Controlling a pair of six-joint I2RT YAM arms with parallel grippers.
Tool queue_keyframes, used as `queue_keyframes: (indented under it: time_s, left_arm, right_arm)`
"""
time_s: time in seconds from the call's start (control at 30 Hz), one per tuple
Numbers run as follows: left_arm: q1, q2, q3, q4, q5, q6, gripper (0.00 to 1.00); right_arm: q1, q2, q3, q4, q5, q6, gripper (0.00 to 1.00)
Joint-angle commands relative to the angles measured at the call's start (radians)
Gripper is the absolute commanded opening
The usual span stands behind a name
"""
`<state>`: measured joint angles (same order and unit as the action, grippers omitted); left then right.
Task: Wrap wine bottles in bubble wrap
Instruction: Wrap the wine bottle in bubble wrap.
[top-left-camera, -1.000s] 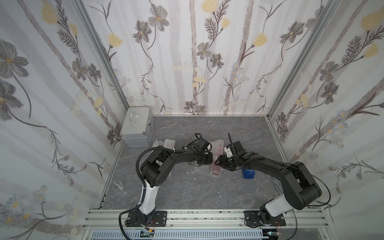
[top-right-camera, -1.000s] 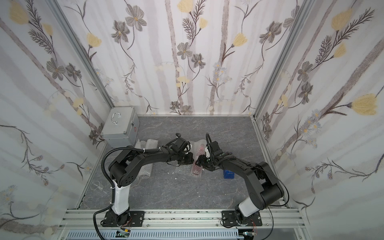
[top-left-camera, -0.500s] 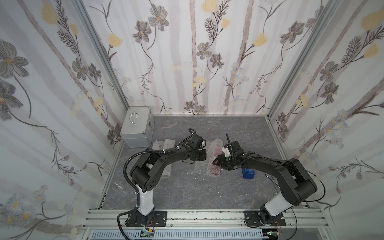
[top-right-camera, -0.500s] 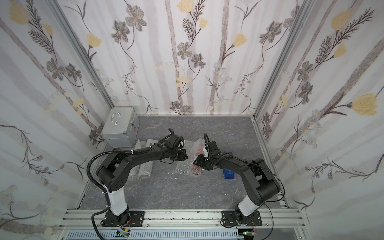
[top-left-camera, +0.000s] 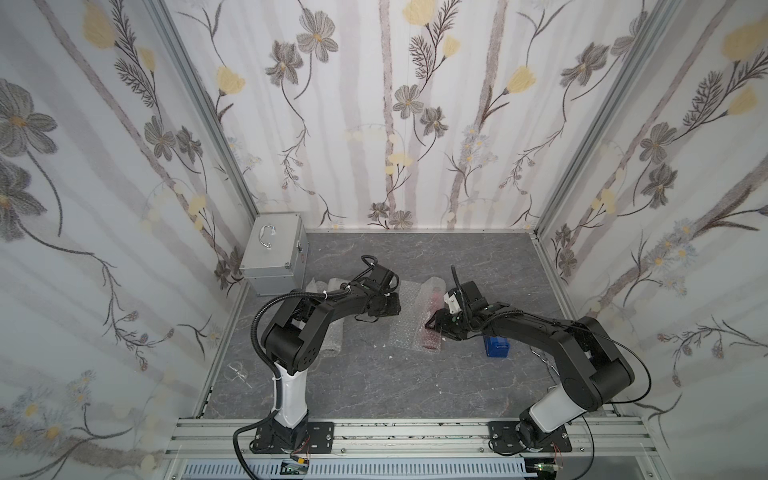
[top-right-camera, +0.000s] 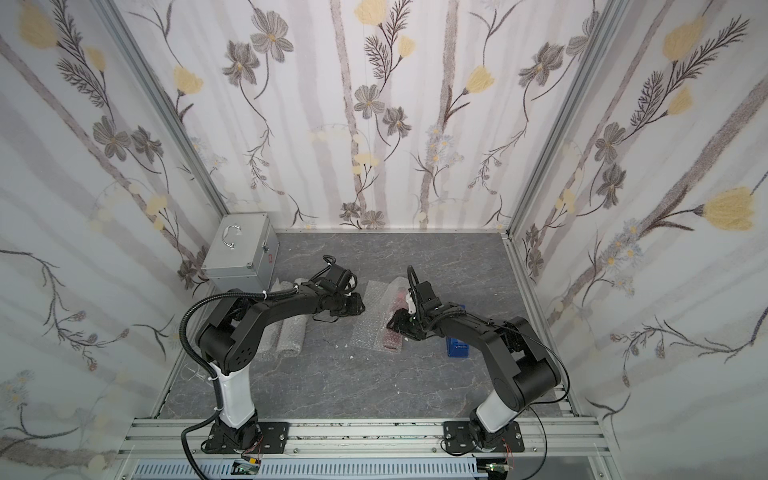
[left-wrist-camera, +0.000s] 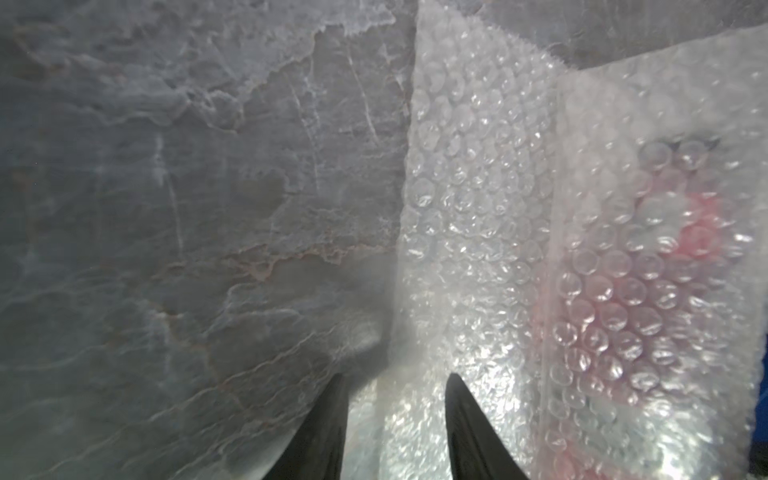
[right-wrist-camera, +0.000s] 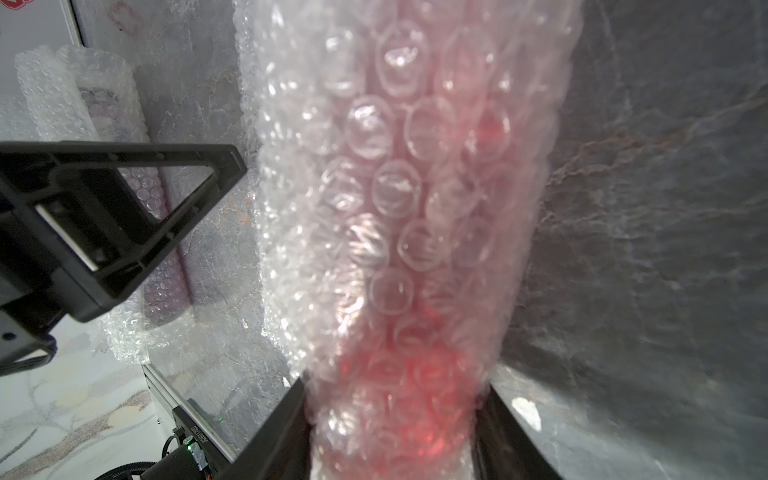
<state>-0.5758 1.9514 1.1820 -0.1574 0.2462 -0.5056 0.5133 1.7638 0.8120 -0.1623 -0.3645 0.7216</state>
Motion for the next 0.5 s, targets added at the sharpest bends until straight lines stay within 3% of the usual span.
queue_keyframes:
  time_s: [0.0, 0.47]
  left_arm:
    - [-0.002, 0.026, 0.003, 0.008, 0.026, -0.041, 0.38]
    - [-0.012, -0.034, -0.017, 0.013, 0.035, -0.06, 0.0]
  right_arm:
    - [0.001, 0.003, 0.001, -0.059, 0.065, -0.019, 0.53]
    - [0.006, 0.02, 0.022, -0.058, 0.059, -0.017, 0.52]
